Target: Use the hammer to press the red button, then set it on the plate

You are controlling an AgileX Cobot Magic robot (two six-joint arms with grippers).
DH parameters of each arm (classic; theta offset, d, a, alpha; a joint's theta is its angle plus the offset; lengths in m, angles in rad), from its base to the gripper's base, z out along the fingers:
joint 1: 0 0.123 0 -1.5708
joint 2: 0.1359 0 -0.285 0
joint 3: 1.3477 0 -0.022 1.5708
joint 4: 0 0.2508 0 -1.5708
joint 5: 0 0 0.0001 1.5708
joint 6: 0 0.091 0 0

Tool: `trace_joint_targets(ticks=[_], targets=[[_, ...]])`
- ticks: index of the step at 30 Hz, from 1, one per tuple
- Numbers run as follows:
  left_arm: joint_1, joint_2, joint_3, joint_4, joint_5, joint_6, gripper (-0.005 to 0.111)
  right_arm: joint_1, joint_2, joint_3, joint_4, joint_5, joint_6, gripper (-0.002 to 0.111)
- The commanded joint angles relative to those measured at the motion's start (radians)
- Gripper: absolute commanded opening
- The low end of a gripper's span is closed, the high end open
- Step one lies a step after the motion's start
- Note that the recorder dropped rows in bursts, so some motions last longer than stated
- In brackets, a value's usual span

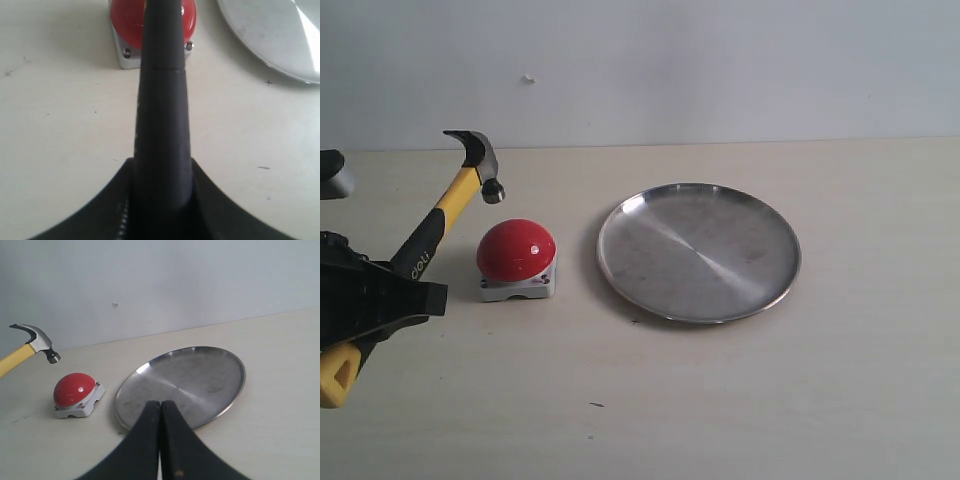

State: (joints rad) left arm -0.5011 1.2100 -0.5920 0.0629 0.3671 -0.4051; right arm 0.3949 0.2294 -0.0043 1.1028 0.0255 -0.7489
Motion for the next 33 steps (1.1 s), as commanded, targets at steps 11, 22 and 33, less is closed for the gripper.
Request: trace_joint_targets(ticks=[11, 22, 33], targets=[[0.004, -0.007, -0.015, 0.0, -0.066, 0.064, 0.0, 0.0, -0.007, 0.004, -0.002, -0.008, -0.008, 0.0], [0.053, -0.007, -0.015, -0.407, -0.077, 0.557, 0.0, 0.0, -0.007, 0.004, -0.002, -0.008, -0.008, 0.0], [0.103, -0.026, -0.011, -0.285, -0.04, 0.478, 0.0, 0.0, -0.007, 0.004, -0.002, -0.008, -0.008, 0.0]])
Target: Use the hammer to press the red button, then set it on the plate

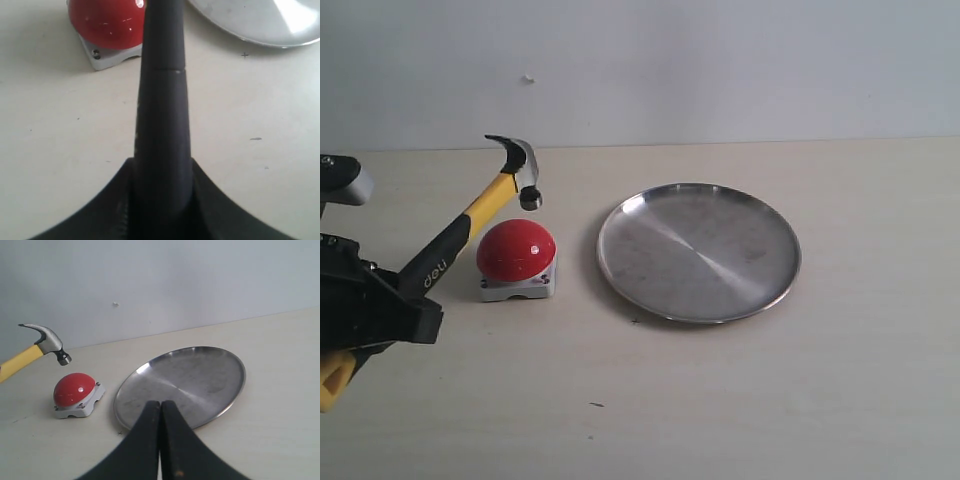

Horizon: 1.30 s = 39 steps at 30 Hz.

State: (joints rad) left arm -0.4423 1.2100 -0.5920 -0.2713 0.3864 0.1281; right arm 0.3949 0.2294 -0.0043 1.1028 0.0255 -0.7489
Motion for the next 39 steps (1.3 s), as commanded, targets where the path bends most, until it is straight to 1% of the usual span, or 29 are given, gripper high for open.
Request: trace_joint_targets(ticks=[1, 3, 7, 12, 14, 16, 19, 21, 26, 29, 33, 36, 39], targets=[[0.057, -0.036, -0.002, 0.05, -0.074, -0.057, 0.0, 0.0, -0.007, 0.004, -0.002, -0.008, -0.008, 0.0], [0.073, -0.067, 0.025, 0.048, -0.113, -0.064, 0.0, 0.0, -0.007, 0.004, -0.002, -0.008, -0.008, 0.0], [0.073, -0.136, 0.078, 0.021, -0.16, -0.062, 0.0, 0.0, -0.007, 0.004, -0.002, -0.008, -0.008, 0.0], [0.073, -0.182, 0.087, 0.013, -0.14, -0.062, 0.0, 0.0, -0.007, 0.004, -0.002, -0.008, -0.008, 0.0], [0.073, -0.181, 0.092, 0.013, -0.121, -0.06, 0.0, 0.0, -0.007, 0.004, -0.002, -0.008, -0.008, 0.0], [0.071, -0.181, 0.11, 0.013, -0.135, -0.06, 0.0, 0.0, -0.007, 0.004, -0.002, -0.008, -0.008, 0.0], [0.071, -0.181, 0.151, -0.012, -0.218, -0.06, 0.0, 0.0, -0.007, 0.004, -0.002, -0.008, -0.008, 0.0], [0.071, -0.175, 0.171, -0.02, -0.248, -0.053, 0.0, 0.0, -0.007, 0.004, -0.002, -0.008, -0.008, 0.0], [0.071, -0.126, 0.163, -0.021, -0.243, -0.026, 0.0, 0.0, -0.007, 0.004, -0.002, -0.008, -0.008, 0.0], [0.071, -0.087, 0.125, -0.025, -0.204, 0.009, 0.0, 0.0, -0.007, 0.004, -0.002, -0.008, -0.008, 0.0], [0.071, -0.046, 0.045, -0.064, -0.104, 0.089, 0.0, 0.0, -0.007, 0.004, -0.002, -0.008, -0.008, 0.0], [0.071, -0.037, 0.009, -0.13, -0.074, 0.172, 0.0, 0.0, -0.007, 0.004, -0.002, -0.008, -0.008, 0.0], [0.071, -0.033, -0.015, -0.138, -0.034, 0.2, 0.0, 0.0, -0.007, 0.004, -0.002, -0.008, -0.008, 0.0]])
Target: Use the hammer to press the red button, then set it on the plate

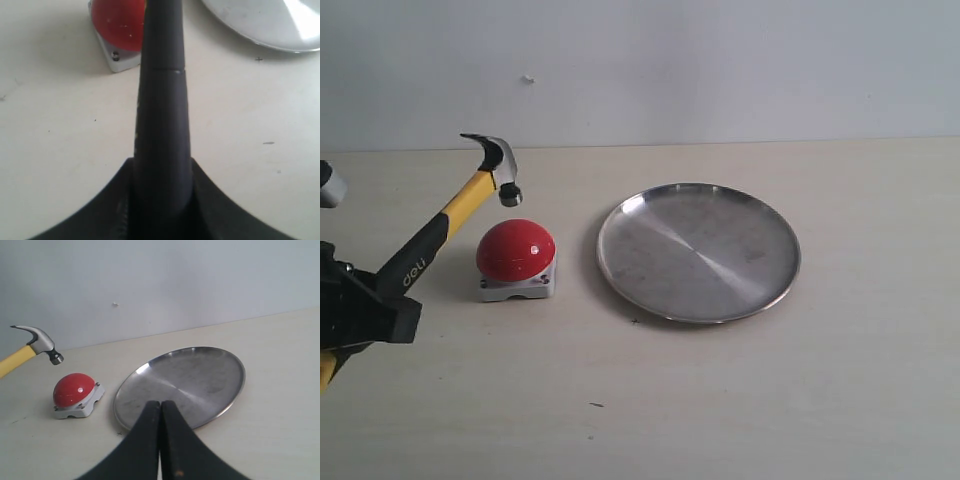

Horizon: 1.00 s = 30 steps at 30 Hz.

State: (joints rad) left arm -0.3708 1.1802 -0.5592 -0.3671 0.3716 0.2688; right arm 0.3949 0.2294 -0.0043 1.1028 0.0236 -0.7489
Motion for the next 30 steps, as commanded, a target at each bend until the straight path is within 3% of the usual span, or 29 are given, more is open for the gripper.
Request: trace_joint_targets(ticks=[1, 13, 30], targets=[[0.0, -0.004, -0.05, -0.045, -0.01, 0.056, 0.0, 0.0, -0.007, 0.004, -0.002, -0.006, -0.008, 0.0], [0.0, -0.004, -0.023, -0.056, -0.089, 0.029, 0.0, 0.0, -0.007, 0.004, -0.002, -0.006, -0.008, 0.0], [0.0, -0.02, -0.045, -0.058, -0.097, 0.031, 0.0, 0.0, -0.007, 0.004, -0.002, -0.006, -0.008, 0.0]])
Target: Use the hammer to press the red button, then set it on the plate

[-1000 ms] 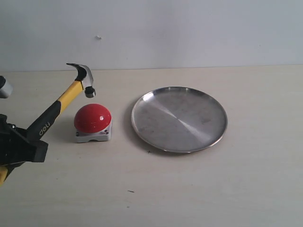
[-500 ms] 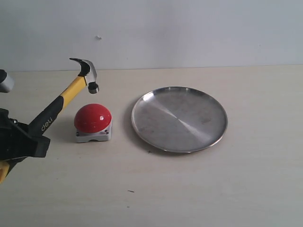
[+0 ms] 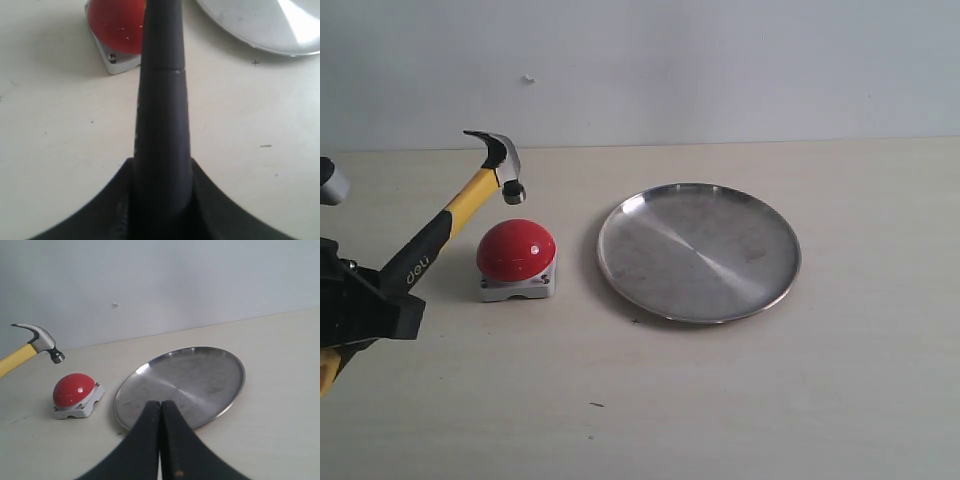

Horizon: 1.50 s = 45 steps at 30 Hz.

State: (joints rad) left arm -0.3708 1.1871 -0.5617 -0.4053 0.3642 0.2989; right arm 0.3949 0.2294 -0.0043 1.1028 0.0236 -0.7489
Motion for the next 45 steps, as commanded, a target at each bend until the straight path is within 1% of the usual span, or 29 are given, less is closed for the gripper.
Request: trace_joint_targets(ticks=[1, 4, 7, 9, 12, 14, 17, 20, 25, 27, 28, 29, 31, 33, 36, 39, 43, 45], targets=[[0.0, -0.045, -0.063, -0.022, -0.087, 0.001, 0.0, 0.0, -0.007, 0.004, -0.002, -0.006, -0.008, 0.0], [0.0, -0.095, -0.089, -0.024, -0.081, -0.004, 0.0, 0.0, -0.007, 0.004, -0.002, -0.006, -0.008, 0.0], [0.0, -0.1, -0.089, -0.024, -0.081, -0.004, 0.0, 0.0, -0.007, 0.004, -0.002, -0.006, -0.008, 0.0], [0.0, -0.057, -0.06, -0.033, -0.092, -0.025, 0.0, 0.0, -0.007, 0.004, -0.002, -0.006, -0.008, 0.0], [0.0, 0.059, 0.059, -0.058, -0.173, -0.03, 0.0, 0.0, -0.007, 0.004, -0.002, -0.006, -0.008, 0.0], [0.0, 0.109, 0.086, -0.059, -0.193, -0.03, 0.0, 0.0, -0.007, 0.004, -0.002, -0.006, -0.008, 0.0], [0.0, 0.144, 0.077, -0.059, -0.17, -0.021, 0.0, 0.0, -0.007, 0.004, -0.002, -0.006, -0.008, 0.0], [0.0, 0.096, 0.039, -0.059, -0.152, -0.026, 0.0, 0.0, -0.007, 0.004, -0.002, -0.006, -0.008, 0.0], [0.0, -0.074, -0.044, -0.065, -0.137, -0.082, 0.0, 0.0, -0.007, 0.004, -0.002, -0.006, -0.008, 0.0], [0.0, -0.133, -0.065, -0.109, -0.148, -0.095, 0.0, 0.0, -0.007, 0.004, -0.002, -0.006, -0.008, 0.0], [-0.006, -0.158, -0.07, -0.165, -0.158, -0.095, 0.0, 0.0, -0.007, 0.004, -0.002, -0.006, -0.008, 0.0], [-0.016, -0.175, -0.07, -0.209, -0.173, -0.086, 0.0, 0.0, -0.007, 0.004, -0.002, -0.006, -0.008, 0.0], [-0.07, -0.177, -0.07, -0.309, -0.187, -0.022, 0.0, 0.0, -0.007, 0.004, -0.002, -0.006, -0.008, 0.0], [-0.155, -0.151, -0.07, -0.414, -0.221, 0.078, 0.0, 0.0, -0.007, 0.004, -0.002, -0.006, -0.008, 0.0], [-0.275, -0.089, -0.074, -0.578, -0.323, 0.192, 0.0, 0.0, -0.007, 0.004, -0.002, -0.006, -0.008, 0.0], [-0.367, -0.01, -0.111, -0.595, -0.381, 0.2, 0.0, 0.0, -0.007, 0.004, -0.002, -0.006, -0.008, 0.0], [-0.429, 0.08, -0.194, -0.574, -0.364, 0.202, 0.0, 0.0, -0.007, 0.004, -0.002, -0.006, -0.008, 0.0], [-0.436, 0.116, -0.253, -0.527, -0.296, 0.202, 0.0, 0.0, -0.007, 0.004, -0.002, -0.006, -0.008, 0.0]])
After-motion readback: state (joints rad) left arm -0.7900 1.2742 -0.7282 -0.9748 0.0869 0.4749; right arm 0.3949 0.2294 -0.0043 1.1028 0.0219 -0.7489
